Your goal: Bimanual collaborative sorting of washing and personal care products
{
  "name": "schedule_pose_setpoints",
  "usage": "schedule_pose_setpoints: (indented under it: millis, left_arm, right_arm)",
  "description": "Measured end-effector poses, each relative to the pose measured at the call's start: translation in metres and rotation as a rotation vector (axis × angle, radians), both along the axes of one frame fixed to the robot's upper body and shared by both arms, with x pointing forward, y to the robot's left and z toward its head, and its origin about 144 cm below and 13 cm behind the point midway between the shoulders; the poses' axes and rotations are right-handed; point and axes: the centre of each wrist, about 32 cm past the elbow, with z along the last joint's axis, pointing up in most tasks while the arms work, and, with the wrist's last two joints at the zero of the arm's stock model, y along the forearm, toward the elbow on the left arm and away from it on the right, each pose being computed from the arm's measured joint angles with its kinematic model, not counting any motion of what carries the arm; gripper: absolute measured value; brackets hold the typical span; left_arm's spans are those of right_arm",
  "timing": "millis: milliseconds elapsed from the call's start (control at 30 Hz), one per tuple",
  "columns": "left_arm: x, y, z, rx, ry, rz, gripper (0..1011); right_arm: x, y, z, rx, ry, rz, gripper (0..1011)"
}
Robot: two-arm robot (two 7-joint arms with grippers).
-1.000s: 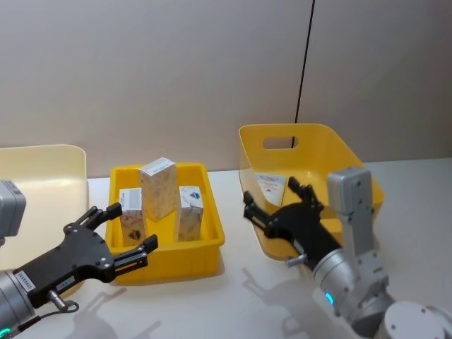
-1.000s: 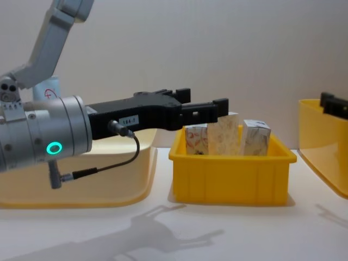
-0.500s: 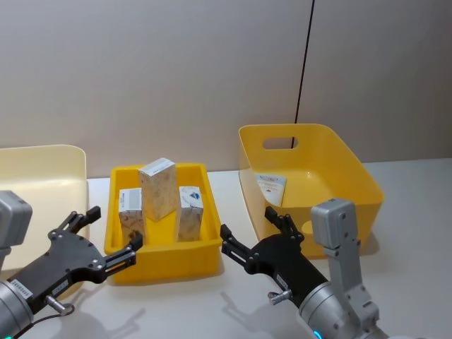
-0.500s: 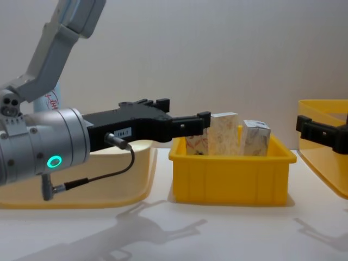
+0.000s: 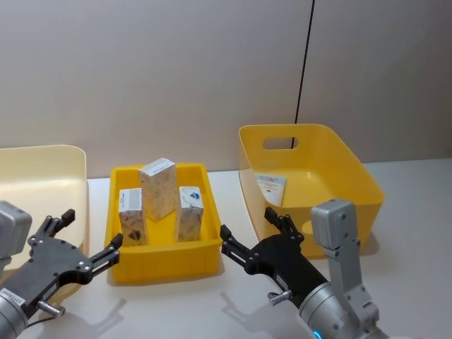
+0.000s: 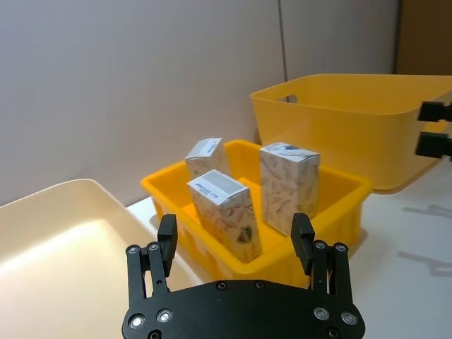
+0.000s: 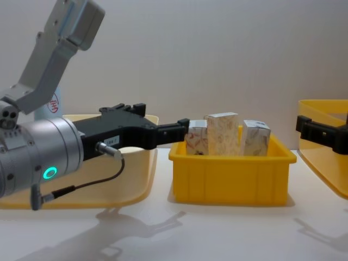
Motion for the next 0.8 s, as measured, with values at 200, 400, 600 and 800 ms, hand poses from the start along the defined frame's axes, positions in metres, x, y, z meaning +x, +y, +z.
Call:
schedule_pose_setpoints:
  millis: [200,400,600,800]
  left_arm:
    - [-0.009,-0.002,-0.003,0.022,-0.022,0.096,1003]
    - [-0.016,-0.004,-0.005,0.038,-0.042,0.172,1003]
    - [-0.021,-0.005,-0.007,0.049,-0.058,0.228,1003]
    - [-0.023,-0.005,-0.008,0.053,-0.064,0.248,1003]
  right_arm:
    - [0.002,0.000,0.001,0.003,-0.002,0.008,1001]
    - [0.009,0.001,0.005,0.007,-0.002,0.024,1001]
    - [0.018,0.003,0.008,0.009,0.000,0.038,1001]
    - [0.026,0.007,0.012,0.011,0.004,0.047,1001]
